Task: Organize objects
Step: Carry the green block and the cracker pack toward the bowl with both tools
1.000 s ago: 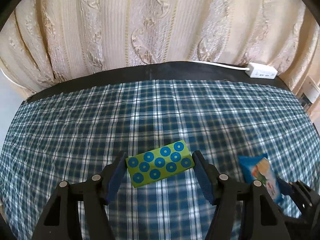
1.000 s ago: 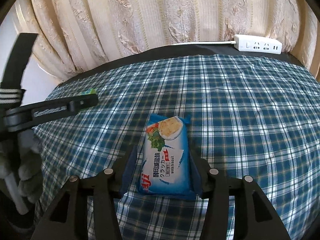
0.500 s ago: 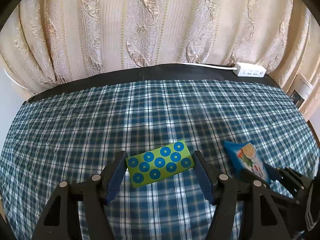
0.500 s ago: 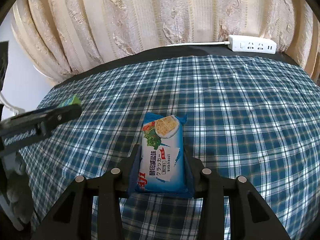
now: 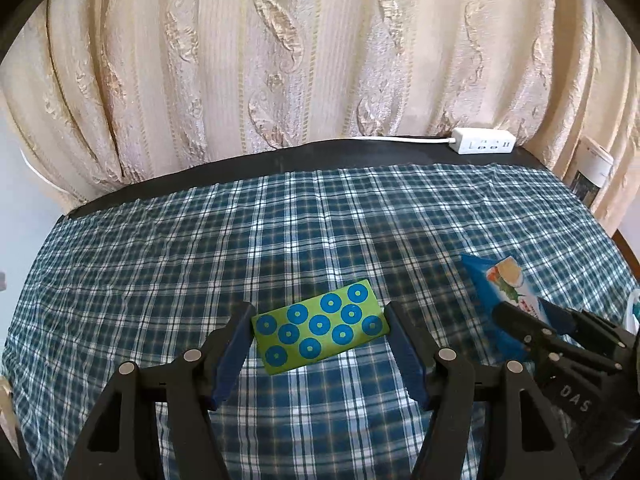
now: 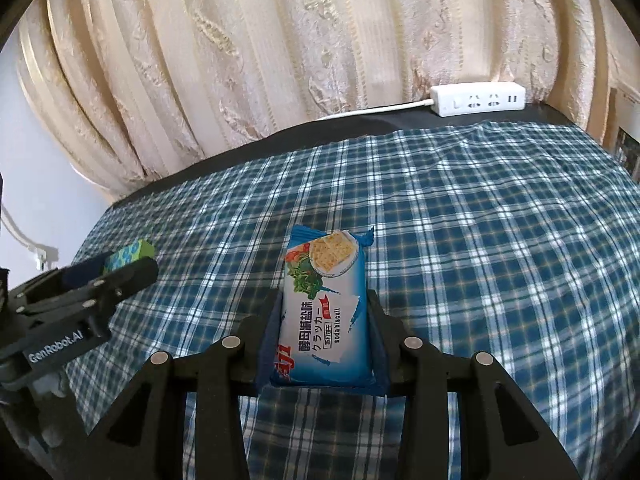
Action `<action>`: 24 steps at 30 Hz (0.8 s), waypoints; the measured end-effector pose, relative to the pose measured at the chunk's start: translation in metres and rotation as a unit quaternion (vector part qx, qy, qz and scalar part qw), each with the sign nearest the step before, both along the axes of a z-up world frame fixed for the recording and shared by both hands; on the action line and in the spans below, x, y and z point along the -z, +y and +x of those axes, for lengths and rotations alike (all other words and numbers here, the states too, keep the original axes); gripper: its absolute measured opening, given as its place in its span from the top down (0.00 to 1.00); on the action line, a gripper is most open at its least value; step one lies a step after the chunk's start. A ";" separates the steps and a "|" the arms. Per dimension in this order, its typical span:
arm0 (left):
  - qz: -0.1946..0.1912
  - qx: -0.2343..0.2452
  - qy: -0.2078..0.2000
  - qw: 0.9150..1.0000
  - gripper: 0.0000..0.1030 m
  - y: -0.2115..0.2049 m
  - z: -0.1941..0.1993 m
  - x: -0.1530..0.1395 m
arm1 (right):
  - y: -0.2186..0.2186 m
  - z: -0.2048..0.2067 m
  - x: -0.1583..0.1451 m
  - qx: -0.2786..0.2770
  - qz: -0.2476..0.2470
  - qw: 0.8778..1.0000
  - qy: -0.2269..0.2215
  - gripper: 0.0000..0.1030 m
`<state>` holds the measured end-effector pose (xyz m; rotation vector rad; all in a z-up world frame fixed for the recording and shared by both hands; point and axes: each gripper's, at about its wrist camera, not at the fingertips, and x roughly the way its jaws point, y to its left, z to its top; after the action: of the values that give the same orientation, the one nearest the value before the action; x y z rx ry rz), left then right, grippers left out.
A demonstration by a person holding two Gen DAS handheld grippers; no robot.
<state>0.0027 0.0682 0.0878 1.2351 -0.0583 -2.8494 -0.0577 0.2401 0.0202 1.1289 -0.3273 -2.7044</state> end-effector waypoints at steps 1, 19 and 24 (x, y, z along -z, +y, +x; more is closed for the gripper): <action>0.000 0.002 0.000 1.000 0.33 0.001 0.002 0.000 | 0.002 0.003 -0.001 0.003 -0.003 1.000 0.001 0.60; -0.007 0.070 0.001 0.998 0.33 0.032 -0.007 0.001 | 0.050 0.087 -0.035 0.065 -0.031 0.997 0.032 0.60; -0.008 0.102 0.000 0.995 0.33 0.050 -0.006 -0.001 | 0.075 0.115 -0.044 0.096 -0.035 0.994 0.048 0.60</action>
<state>-0.0033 0.1184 0.0885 1.2961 -0.2189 -3.0138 0.0569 0.3150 0.0645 0.9906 -0.5364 -2.8746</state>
